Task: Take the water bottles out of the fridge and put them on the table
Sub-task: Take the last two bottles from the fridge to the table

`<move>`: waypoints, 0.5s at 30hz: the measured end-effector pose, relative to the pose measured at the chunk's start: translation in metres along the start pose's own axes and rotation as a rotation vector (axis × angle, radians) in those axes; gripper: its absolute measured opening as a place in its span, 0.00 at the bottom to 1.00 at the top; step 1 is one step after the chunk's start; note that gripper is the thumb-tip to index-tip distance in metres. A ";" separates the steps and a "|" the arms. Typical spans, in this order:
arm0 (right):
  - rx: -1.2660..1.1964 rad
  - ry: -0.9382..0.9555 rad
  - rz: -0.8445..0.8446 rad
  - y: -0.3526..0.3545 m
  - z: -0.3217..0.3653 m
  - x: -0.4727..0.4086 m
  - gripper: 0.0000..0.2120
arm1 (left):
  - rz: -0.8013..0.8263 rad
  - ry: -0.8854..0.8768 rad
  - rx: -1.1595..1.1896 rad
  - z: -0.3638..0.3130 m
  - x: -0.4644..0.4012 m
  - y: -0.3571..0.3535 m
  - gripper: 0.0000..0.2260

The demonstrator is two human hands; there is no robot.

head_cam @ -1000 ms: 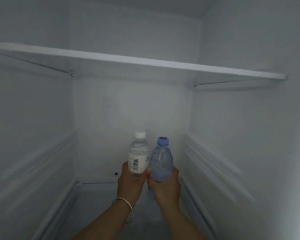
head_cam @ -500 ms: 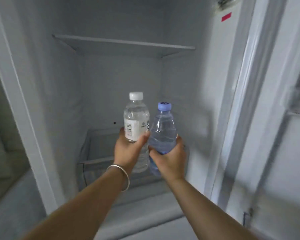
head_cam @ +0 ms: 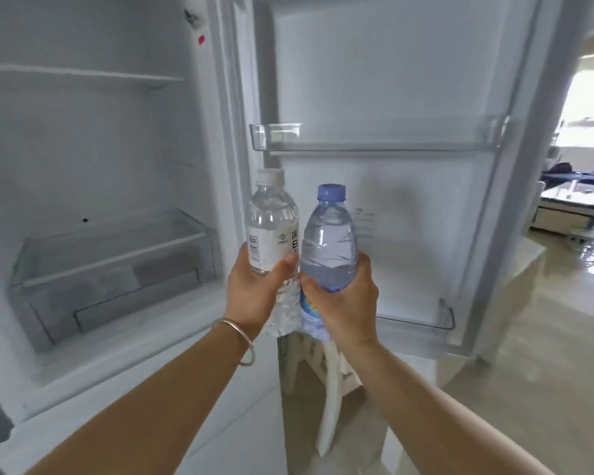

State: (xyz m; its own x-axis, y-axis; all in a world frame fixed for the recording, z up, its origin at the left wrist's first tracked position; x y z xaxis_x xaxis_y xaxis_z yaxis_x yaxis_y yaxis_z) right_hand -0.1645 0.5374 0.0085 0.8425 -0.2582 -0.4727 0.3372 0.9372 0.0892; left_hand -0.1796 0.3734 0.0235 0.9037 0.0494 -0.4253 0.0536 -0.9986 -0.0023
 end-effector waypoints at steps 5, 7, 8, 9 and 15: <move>0.068 0.034 -0.135 0.152 -0.006 0.006 0.30 | 0.107 -0.033 0.106 -0.016 0.034 -0.143 0.29; 0.104 0.035 -0.165 0.216 -0.008 0.006 0.30 | 0.141 -0.048 0.128 -0.026 0.046 -0.204 0.30; 0.129 0.037 -0.186 0.247 -0.009 0.006 0.30 | 0.160 -0.054 0.138 -0.030 0.052 -0.234 0.30; 0.153 0.030 -0.210 0.276 -0.010 0.005 0.29 | 0.178 -0.054 0.147 -0.033 0.057 -0.262 0.29; 0.271 -0.066 -0.302 0.417 -0.028 -0.002 0.27 | 0.303 -0.004 0.214 -0.036 0.078 -0.411 0.24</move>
State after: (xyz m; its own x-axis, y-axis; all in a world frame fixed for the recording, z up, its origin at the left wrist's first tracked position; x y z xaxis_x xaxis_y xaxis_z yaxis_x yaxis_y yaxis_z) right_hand -0.0374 0.9350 0.0223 0.7109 -0.5353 -0.4562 0.6647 0.7234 0.1869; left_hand -0.1156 0.7885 0.0237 0.8631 -0.2492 -0.4393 -0.3068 -0.9496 -0.0641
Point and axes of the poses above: each hand's wrist, its own x-axis away from the middle knuckle, its own y-axis out of the back of the hand, z = x × y, the point moved 7 cm from there along -x, towards the middle knuckle, and after that the axes turned 6 degrees about z, right-handed, at the moved point
